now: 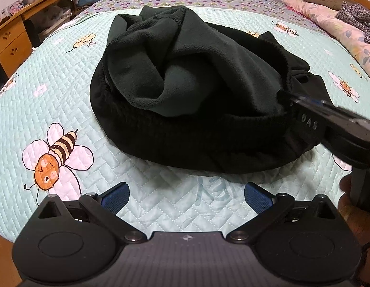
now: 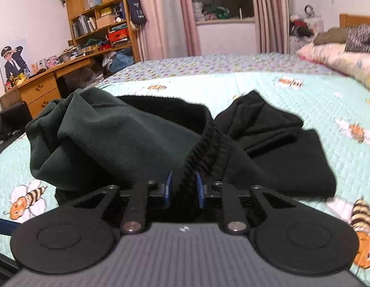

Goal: Fold clothes
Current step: 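Grasp the elastic waistband of the garment with the right gripper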

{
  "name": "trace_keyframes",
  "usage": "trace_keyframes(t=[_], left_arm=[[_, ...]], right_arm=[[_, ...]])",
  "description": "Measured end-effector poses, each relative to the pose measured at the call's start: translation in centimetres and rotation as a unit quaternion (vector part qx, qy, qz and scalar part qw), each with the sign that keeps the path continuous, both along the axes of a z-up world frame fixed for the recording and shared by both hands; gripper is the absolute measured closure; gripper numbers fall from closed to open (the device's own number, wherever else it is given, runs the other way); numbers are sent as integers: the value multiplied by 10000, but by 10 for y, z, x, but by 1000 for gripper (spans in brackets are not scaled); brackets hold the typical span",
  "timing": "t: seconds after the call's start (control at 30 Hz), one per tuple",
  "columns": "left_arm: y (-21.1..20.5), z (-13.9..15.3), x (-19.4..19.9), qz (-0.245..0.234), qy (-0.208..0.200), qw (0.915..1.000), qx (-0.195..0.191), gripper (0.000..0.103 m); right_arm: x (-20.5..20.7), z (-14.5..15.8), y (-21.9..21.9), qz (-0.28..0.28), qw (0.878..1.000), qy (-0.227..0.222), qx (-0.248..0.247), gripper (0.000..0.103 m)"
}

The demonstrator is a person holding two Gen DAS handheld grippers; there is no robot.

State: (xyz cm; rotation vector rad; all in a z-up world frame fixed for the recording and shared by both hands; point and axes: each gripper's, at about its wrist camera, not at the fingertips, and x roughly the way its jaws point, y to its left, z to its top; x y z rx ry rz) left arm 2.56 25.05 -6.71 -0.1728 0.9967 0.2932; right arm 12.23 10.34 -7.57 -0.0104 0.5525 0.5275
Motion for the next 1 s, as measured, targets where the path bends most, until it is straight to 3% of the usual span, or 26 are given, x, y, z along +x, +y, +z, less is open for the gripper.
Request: trace_keyframes(t=[0.03, 0.23, 0.33, 0.53, 0.6, 0.67, 0.93, 1.0], left_arm=[[0, 0, 0, 0, 2, 10000, -8, 1], [6, -4, 0, 90, 49, 9999, -96, 1], [9, -10, 1, 111, 119, 9997, -169, 1], [15, -18, 0, 171, 240, 9993, -244, 1], [19, -19, -1, 231, 244, 9990, -291, 1], [23, -19, -3, 307, 245, 9986, -346, 1], [30, -20, -5, 398, 196, 9983, -365, 1], [32, -20, -6, 404, 190, 9983, -385, 1]], right_arm=[[-1, 3, 0, -48, 9999, -131, -66, 95], [5, 15, -12, -601, 9914, -904, -736, 103], [22, 11, -44, -628, 9979, -148, 22, 99], [25, 8, -58, -502, 9962, 353, 616, 68], [23, 9, -51, -298, 9964, 313, 732, 48], [15, 10, -43, -153, 9976, 126, 667, 38], [-3, 17, -14, 285, 9983, -462, 203, 29], [-1, 22, -4, 162, 9978, -645, -52, 22]])
